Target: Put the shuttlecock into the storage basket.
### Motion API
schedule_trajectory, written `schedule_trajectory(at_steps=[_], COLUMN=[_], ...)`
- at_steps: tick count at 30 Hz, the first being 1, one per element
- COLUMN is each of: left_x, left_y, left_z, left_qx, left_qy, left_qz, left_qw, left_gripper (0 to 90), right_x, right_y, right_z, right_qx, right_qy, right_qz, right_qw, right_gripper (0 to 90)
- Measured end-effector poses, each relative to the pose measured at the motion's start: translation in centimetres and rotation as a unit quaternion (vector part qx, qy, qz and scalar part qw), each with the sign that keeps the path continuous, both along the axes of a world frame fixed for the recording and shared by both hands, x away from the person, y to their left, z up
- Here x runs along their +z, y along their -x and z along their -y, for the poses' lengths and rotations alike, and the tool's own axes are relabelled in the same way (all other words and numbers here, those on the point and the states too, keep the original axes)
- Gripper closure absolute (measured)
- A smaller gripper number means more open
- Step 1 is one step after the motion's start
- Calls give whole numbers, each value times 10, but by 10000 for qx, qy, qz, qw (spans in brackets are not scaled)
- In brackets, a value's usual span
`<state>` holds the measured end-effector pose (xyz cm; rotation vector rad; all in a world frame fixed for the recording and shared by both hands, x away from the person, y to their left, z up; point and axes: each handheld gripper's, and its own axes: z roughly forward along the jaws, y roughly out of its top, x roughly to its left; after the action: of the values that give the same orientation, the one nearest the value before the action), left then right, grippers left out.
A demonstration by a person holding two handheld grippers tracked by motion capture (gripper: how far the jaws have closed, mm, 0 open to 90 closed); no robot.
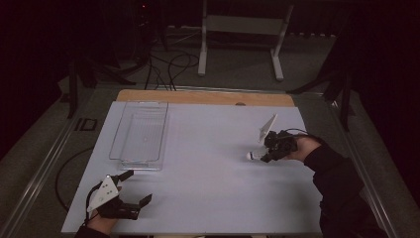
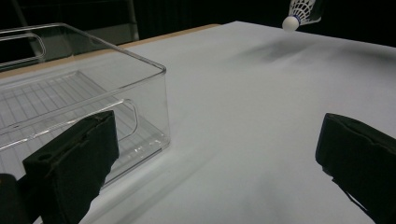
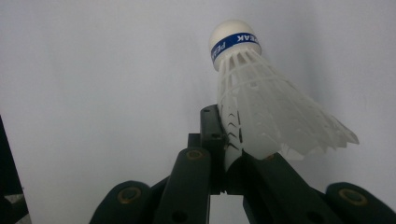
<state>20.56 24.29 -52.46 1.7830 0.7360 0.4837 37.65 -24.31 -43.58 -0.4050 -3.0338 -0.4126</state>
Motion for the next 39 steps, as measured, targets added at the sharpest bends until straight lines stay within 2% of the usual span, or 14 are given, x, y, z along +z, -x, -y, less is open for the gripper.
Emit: schedule_trajectory(at_steps=[9, 13, 22, 37, 39], left_x=[0, 0, 0, -1, -1], left_y=[0, 0, -1, -1, -1], left_z=[0, 0, 0, 1, 1], left_qx=[0, 1, 13, -4, -4], left_qy=[-29, -14, -46, -93, -91], left_qz=[-39, -37, -48, -57, -57], left_qw=[10000, 10000, 10000, 9999, 9999], left_gripper=[1, 1, 1, 1, 1], right_x=[-2, -7, 0, -7, -7], right_y=[10, 16, 24, 55, 63], right_z=[-4, -9, -15, -44, -50], right_qx=[-65, 60, 17, 250, 295], right_qy=[-21, -82, -319, -560, -659], right_qz=[7, 31, 11, 71, 87], right_qw=[10000, 9999, 9995, 9981, 9974], right_gripper=[900, 900, 900, 900, 900])
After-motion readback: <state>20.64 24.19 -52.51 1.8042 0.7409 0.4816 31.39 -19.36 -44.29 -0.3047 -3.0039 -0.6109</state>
